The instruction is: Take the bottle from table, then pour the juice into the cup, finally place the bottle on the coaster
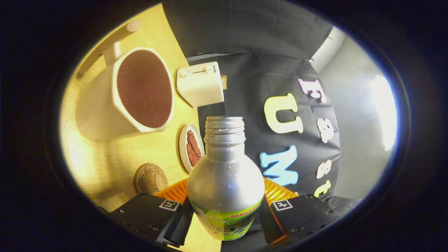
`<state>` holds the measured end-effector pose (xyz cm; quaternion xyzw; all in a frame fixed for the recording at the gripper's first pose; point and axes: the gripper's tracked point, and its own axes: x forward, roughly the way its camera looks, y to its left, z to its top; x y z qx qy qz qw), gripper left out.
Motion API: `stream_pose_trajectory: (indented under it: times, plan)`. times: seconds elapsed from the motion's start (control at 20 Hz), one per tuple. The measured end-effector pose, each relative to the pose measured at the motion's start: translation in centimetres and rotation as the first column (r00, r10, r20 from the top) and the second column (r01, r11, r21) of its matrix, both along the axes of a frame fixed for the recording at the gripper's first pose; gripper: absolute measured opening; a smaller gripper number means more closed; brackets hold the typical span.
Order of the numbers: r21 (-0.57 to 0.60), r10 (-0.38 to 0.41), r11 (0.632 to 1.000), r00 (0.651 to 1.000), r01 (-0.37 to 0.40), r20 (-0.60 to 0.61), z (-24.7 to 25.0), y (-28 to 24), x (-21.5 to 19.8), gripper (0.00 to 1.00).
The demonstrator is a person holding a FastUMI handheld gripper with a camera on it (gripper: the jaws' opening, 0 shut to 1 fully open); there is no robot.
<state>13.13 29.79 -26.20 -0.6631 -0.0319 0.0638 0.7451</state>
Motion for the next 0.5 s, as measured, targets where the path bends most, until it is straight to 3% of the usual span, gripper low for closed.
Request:
stream_pose_trajectory:
  times: [0.5]
  plan:
    - [-0.135,0.039,0.99,0.997,-0.031,0.063,0.89,0.49,0.21,0.8]
